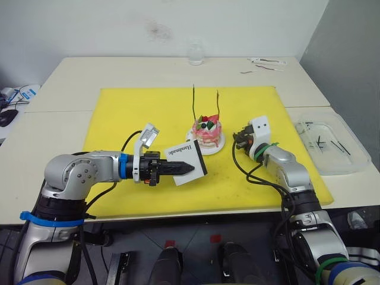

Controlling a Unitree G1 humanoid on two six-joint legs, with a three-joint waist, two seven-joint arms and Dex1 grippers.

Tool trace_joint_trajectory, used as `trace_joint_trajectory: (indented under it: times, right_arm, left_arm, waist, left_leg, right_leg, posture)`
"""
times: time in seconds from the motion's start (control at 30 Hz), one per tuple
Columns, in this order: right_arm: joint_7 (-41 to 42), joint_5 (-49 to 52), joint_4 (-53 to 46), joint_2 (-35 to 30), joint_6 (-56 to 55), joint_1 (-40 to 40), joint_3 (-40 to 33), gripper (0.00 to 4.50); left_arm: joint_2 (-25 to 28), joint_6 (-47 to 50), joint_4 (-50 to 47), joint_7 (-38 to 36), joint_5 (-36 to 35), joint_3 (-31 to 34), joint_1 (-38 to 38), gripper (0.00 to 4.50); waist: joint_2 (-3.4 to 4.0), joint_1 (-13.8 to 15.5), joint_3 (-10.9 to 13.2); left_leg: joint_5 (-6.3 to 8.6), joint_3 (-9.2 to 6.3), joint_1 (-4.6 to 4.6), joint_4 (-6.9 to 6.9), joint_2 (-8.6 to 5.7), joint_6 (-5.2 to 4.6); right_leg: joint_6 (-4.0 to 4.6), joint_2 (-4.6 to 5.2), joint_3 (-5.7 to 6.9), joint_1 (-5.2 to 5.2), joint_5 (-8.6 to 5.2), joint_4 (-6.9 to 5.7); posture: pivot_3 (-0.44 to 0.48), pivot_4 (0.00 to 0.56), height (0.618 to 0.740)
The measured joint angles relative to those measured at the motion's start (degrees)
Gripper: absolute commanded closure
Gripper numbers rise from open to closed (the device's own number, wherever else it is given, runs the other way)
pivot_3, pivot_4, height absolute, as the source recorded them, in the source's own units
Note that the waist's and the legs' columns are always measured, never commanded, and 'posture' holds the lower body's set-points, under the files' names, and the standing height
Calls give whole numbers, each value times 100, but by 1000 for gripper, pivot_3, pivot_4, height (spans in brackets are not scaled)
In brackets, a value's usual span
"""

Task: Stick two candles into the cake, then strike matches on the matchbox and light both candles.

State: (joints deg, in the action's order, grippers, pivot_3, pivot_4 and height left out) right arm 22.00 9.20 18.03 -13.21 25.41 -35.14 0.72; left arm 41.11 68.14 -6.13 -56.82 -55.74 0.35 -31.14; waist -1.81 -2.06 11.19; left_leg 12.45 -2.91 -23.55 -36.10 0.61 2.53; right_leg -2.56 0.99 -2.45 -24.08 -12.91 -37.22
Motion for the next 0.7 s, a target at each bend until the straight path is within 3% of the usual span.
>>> trace_joint_trajectory:
  times: [0.17, 0.3, 0.33, 0.4, 0.47, 0.6, 0.7]
  right_arm:
    - [203, 121, -191, -64, 105, 120, -42, 4435]
    - [883, 169, -787, -765, 268, 278, 40, 4435]
    - [1145, 194, -1039, -993, 302, 313, 98, 4435]
    - [2311, 341, -2237, -2206, 307, 534, 515, 4435]
    - [3083, 494, -3217, -2905, 307, 480, 577, 4435]
    - [3570, 783, -4313, -3080, 426, 438, 914, 4435]
    - [3589, 768, -4527, -3017, 523, 355, 1188, 4435]
  left_arm:
    - [-38, 3, 12, 16, 73, 0, -2, 4024]
    - [-112, 125, 56, 90, 60, 11, -44, 4024]
    - [-119, 158, 82, 103, 60, 3, -73, 4024]
    - [-128, 271, 281, 87, 69, -35, -248, 4024]
    - [-101, 328, 581, 86, 100, -22, -457, 4024]
    - [-235, 359, 923, -7, 315, -250, -956, 4024]
    - [-319, 360, 1087, -116, 429, -369, -1104, 4024]
  waist:
    - [0, 1, 0]
    - [2, 18, 1]
    - [2, 18, 1]
    - [29, 53, 18]
    - [22, 35, 13]
    - [4, -34, 2]
    - [4, -37, 2]
  left_leg:
    - [0, 0, 0, 0, 0, 0]
    - [0, 2, -1, 0, -3, 0]
    - [0, 1, -2, 0, -3, 0]
    - [0, -6, -12, -4, -7, -1]
    - [1, -10, -8, -1, 1, -1]
    - [0, -5, 12, -2, 11, -1]
    - [0, 0, 13, -10, 10, 0]
  right_leg:
    - [0, 0, 0, 0, 0, 0]
    - [-2, 2, -1, 0, -1, 2]
    - [-2, 2, 0, 0, -1, 2]
    - [-5, 4, 7, -4, -3, 6]
    - [-5, -4, 11, 0, -3, 9]
    - [-2, -16, 3, 8, -2, 0]
    - [-1, -15, -3, 8, 0, -6]
  posture:
    - [0, 150, 740]
    - [0, 150, 740]
    - [0, 150, 740]
    - [0, 150, 740]
    - [0, 150, 740]
    - [0, 150, 740]
    - [0, 150, 740]
